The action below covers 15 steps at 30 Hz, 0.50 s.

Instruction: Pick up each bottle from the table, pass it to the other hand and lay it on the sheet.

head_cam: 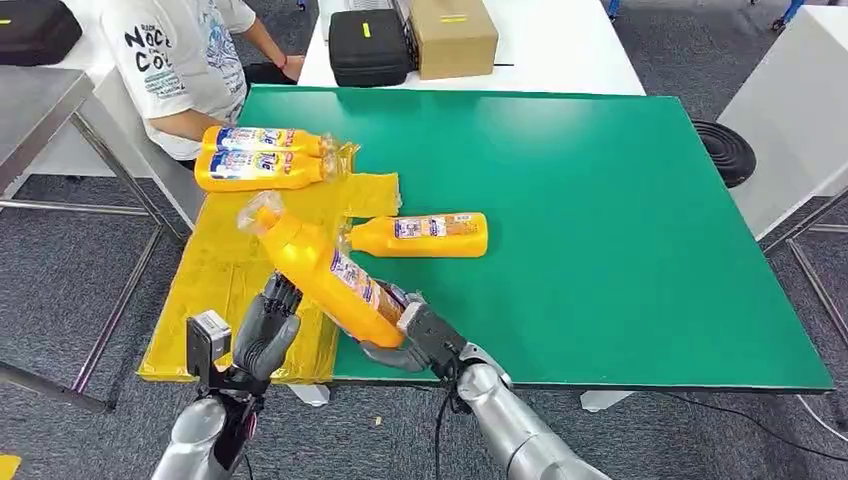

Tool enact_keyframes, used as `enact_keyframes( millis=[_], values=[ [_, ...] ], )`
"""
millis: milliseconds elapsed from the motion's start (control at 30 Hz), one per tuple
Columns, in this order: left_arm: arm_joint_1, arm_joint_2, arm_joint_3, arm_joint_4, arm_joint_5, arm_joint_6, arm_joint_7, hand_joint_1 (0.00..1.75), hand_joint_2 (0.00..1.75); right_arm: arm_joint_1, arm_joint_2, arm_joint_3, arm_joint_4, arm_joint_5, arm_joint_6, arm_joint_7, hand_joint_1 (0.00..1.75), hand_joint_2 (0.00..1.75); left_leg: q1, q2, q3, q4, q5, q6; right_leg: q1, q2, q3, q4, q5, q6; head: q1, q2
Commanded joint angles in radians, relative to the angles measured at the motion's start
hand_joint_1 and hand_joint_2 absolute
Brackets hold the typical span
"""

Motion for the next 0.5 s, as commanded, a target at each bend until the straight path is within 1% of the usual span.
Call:
enact_keyframes(
  millis=[33, 67, 100, 133, 167, 233, 267, 333, 367, 400, 433, 500],
  values=[
    [-0.076, -0.016, -0.049, 0.136, -0.059, 0.089, 0.063, 0.0, 1.75, -0.052, 0.06, 0.136, 0.118, 0.073, -0.011, 0.009, 1.75, 1.75, -0.001, 0.001, 0.007, 0.0, -0.003, 0.0, 0.0, 0.0, 0.007, 0.0, -0.003, -0.002, 0.0, 0.0],
    [-0.079, -0.017, -0.046, 0.143, -0.058, 0.091, 0.064, 0.0, 1.75, -0.052, 0.062, 0.145, 0.119, 0.077, -0.008, 0.009, 1.75, 1.75, -0.001, 0.001, 0.009, 0.0, -0.004, 0.0, 0.0, -0.001, 0.009, 0.0, -0.004, -0.003, 0.0, 0.0],
    [-0.081, -0.017, -0.045, 0.145, -0.058, 0.093, 0.064, 0.0, 1.75, -0.05, 0.062, 0.147, 0.12, 0.075, -0.006, 0.009, 1.75, 1.75, 0.0, 0.001, 0.006, -0.001, -0.002, 0.0, 0.0, -0.001, 0.006, 0.0, -0.002, -0.002, 0.0, 0.0],
    [-0.084, -0.017, -0.045, 0.15, -0.058, 0.095, 0.065, 0.0, 1.75, -0.049, 0.061, 0.152, 0.12, 0.076, 0.0, 0.009, 1.75, 1.75, 0.0, 0.001, 0.007, -0.001, -0.003, 0.0, 0.001, -0.001, 0.007, 0.0, -0.003, -0.002, 0.0, 0.0],
    [-0.087, -0.017, -0.045, 0.152, -0.061, 0.101, 0.068, 0.0, 1.75, -0.047, 0.061, 0.156, 0.121, 0.076, 0.001, 0.01, 1.75, 1.75, 0.0, 0.0, 0.004, -0.001, -0.001, 0.0, 0.0, -0.002, 0.004, 0.0, -0.002, -0.002, 0.0, 0.0],
    [-0.093, -0.018, -0.042, 0.157, -0.058, 0.11, 0.074, 0.0, 1.75, -0.046, 0.06, 0.164, 0.124, 0.076, 0.008, 0.01, 1.75, 1.75, 0.0, -0.001, 0.008, -0.001, -0.003, 0.001, 0.0, -0.003, 0.008, 0.0, -0.004, -0.002, 0.0, 0.0],
    [-0.095, -0.019, -0.038, 0.16, -0.053, 0.115, 0.078, 0.0, 1.75, -0.045, 0.059, 0.169, 0.126, 0.078, 0.008, 0.011, 1.75, 1.75, 0.0, -0.001, 0.005, 0.0, -0.002, 0.001, 0.0, -0.002, 0.005, -0.001, -0.002, -0.002, 0.0, 0.0],
    [-0.097, -0.019, -0.035, 0.165, -0.047, 0.125, 0.083, 0.0, 1.75, -0.045, 0.058, 0.176, 0.129, 0.079, 0.007, 0.012, 1.75, 1.75, 0.0, 0.001, 0.009, 0.0, -0.003, 0.001, 0.0, -0.001, 0.008, 0.0, -0.004, -0.002, 0.0, 0.0],
    [-0.098, -0.019, -0.033, 0.167, -0.042, 0.131, 0.086, 0.0, 1.75, -0.044, 0.058, 0.178, 0.132, 0.079, 0.008, 0.013, 1.75, 1.75, 0.0, 0.0, 0.004, -0.001, -0.001, 0.0, 0.0, -0.001, 0.004, -0.001, -0.002, -0.001, 0.0, 0.0],
    [-0.099, -0.019, -0.032, 0.167, -0.037, 0.134, 0.085, 0.0, 1.75, -0.044, 0.058, 0.181, 0.134, 0.079, 0.009, 0.013, 1.75, 1.75, 0.0, 0.0, 0.008, -0.001, -0.003, 0.001, 0.0, -0.003, 0.008, -0.001, -0.003, -0.002, 0.0, 0.0],
    [-0.099, -0.021, -0.027, 0.169, -0.022, 0.13, 0.085, 0.0, 1.75, -0.044, 0.057, 0.183, 0.135, 0.078, 0.01, 0.014, 1.75, 1.75, 0.0, -0.001, 0.003, -0.001, -0.001, 0.0, 0.0, -0.002, 0.003, -0.001, -0.002, -0.001, 0.0, 0.0],
    [-0.099, -0.015, -0.028, 0.165, -0.016, 0.131, 0.084, 0.0, 1.75, -0.045, 0.056, 0.186, 0.137, 0.077, 0.009, 0.016, 1.75, 1.75, 0.0, -0.001, 0.008, -0.001, -0.003, 0.0, 0.0, -0.003, 0.008, 0.0, -0.004, -0.003, 0.0, 0.0]
  ],
)
